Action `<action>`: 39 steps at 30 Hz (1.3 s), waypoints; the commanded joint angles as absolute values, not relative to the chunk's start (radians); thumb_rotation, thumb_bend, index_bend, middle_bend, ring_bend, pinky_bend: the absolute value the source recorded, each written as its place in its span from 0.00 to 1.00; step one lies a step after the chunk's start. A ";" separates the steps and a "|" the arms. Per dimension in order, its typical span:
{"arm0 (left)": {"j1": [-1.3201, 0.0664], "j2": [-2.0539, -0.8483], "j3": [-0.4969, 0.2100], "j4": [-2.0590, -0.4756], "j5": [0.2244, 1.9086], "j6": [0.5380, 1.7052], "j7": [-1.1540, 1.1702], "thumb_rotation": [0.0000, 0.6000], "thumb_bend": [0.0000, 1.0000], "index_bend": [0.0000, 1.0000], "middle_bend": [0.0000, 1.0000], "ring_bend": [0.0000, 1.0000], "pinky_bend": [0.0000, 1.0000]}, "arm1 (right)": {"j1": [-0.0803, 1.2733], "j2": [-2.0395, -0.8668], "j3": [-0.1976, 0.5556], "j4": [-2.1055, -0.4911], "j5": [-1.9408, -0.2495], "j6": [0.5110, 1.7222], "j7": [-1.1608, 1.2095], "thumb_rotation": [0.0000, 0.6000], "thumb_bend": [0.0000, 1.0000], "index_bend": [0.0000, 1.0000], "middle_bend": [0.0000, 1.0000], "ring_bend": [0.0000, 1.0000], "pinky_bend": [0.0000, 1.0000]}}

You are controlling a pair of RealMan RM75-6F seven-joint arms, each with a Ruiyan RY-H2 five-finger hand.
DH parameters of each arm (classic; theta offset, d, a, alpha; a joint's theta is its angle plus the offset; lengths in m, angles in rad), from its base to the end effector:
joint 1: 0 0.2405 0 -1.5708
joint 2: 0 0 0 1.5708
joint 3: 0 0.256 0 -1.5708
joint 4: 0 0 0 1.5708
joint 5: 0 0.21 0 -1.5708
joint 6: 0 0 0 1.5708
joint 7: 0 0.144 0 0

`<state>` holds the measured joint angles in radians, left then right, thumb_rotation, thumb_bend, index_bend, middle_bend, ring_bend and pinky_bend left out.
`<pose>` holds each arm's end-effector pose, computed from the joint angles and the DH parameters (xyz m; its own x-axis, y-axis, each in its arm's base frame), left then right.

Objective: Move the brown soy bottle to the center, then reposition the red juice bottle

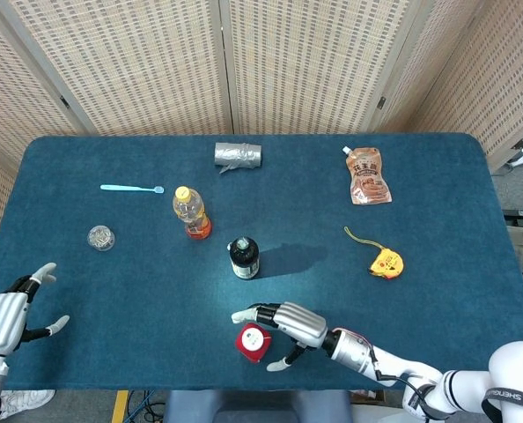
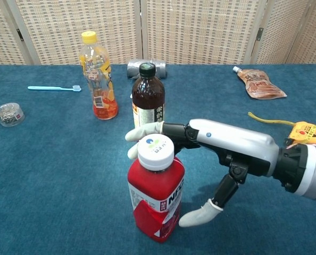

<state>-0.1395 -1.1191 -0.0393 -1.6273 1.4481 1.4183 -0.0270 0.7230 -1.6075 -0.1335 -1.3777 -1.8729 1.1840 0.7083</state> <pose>-0.3090 0.1951 0.1501 0.3525 0.0602 0.9339 0.9357 -0.0071 -0.3527 -0.1329 -0.2382 -0.0507 0.0633 -0.7023 0.7091 -0.7057 -0.5339 -0.4658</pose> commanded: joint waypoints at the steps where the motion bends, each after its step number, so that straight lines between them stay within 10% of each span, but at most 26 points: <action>1: -0.139 -1.119 -0.040 -1.627 1.448 1.418 -0.028 1.00 0.14 0.15 0.31 0.25 0.46 | 0.726 -1.616 -0.133 -1.369 -1.865 1.183 0.711 1.00 0.00 0.15 0.24 0.16 0.32; 39: -0.134 -1.117 -0.047 -1.621 1.443 1.413 -0.029 1.00 0.14 0.15 0.31 0.25 0.46 | 0.655 -1.528 -0.129 -1.412 -1.801 1.304 0.590 1.00 0.00 0.40 0.51 0.42 0.44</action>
